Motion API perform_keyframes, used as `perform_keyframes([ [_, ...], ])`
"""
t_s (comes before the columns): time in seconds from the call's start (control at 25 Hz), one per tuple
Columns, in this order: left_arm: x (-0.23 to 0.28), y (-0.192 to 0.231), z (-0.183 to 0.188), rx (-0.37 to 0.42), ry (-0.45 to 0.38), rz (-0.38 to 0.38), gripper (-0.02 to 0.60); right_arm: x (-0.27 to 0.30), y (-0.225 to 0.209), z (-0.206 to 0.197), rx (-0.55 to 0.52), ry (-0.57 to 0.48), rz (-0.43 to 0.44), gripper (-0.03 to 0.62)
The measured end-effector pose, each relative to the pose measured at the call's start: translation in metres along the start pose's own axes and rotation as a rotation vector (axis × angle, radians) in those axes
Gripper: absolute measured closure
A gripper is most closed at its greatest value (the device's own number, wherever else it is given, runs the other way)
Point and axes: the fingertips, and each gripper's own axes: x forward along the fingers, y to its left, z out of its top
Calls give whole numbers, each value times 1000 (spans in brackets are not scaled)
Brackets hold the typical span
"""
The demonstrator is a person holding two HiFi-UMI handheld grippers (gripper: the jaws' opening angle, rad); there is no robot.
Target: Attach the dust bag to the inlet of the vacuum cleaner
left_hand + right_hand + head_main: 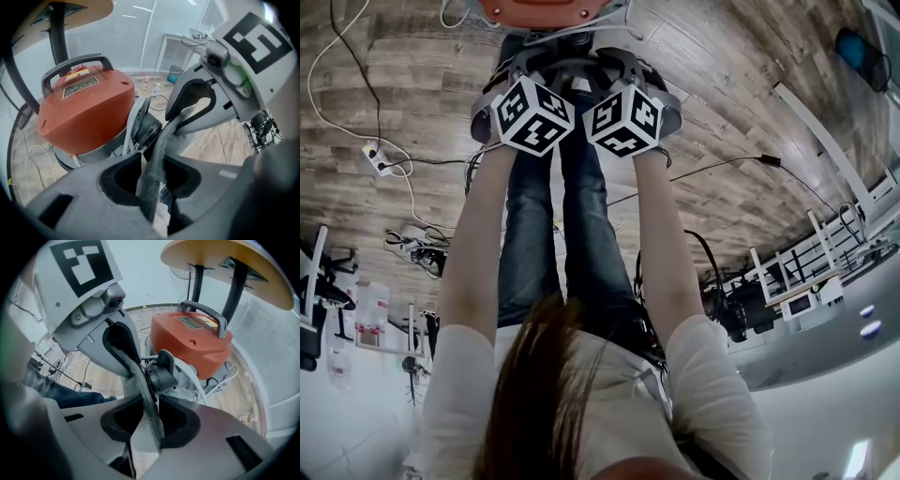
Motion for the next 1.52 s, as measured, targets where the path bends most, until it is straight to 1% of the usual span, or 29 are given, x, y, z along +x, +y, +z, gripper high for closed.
perform_keyframes([
  [0.08, -2, 2, -2, -29, 0, 12, 423, -1, 0, -2, 51, -1, 27, 477],
  [0.16, -3, 1, -3, -46, -2, -2, 387, -2, 2, -4, 91, -5, 48, 470],
  [0.24, -5, -2, -4, -61, -7, -30, 373, -3, 4, -4, 106, -14, 57, 463],
  [0.36, -8, -8, -1, -81, -15, -55, 374, -7, 4, -2, 130, -40, 57, 431],
  [0.4, -9, -9, 0, -88, -18, -54, 378, -9, 4, -1, 139, -49, 56, 427],
  [0.44, -10, -9, 1, -94, -23, -45, 395, -11, 4, 0, 146, -55, 55, 424],
  [0.52, -13, -7, 2, -105, -37, -10, 460, -14, 6, 0, 158, -61, 55, 428],
  [0.6, -16, -4, 2, -111, -51, 17, 467, -16, 6, 2, 183, -72, 46, 432],
  [0.68, -18, 0, 3, -119, -65, 35, 468, -20, 1, 8, 220, -106, 20, 431],
  [0.8, -30, 0, 6, -155, -91, 55, 468, -35, -2, 14, 274, -151, -14, 428],
  [0.88, -42, 3, 11, -188, -129, 104, 483, -44, -4, 14, 321, -173, -25, 425],
  [0.92, -50, 7, 14, -209, -156, 139, 514, -49, -5, 15, 351, -189, -29, 427],
  [0.96, -58, 11, 17, -231, -183, 169, 529, -53, -6, 18, 381, -206, -33, 429],
  [1.04, -73, 18, 23, -266, -227, 203, 534, -60, -9, 26, 425, -245, -35, 461],
  [1.16, -91, 26, 39, -283, -275, 237, 545, -72, -11, 41, 445, -301, -36, 509],
  [1.32, -120, 21, 58, -281, -319, 264, 561, -93, -8, 47, 463, -313, -44, 591],
  [1.52, -145, 13, 79, -299, -390, 277, 564, -124, -17, 52, 505, -355, -82, 592],
])
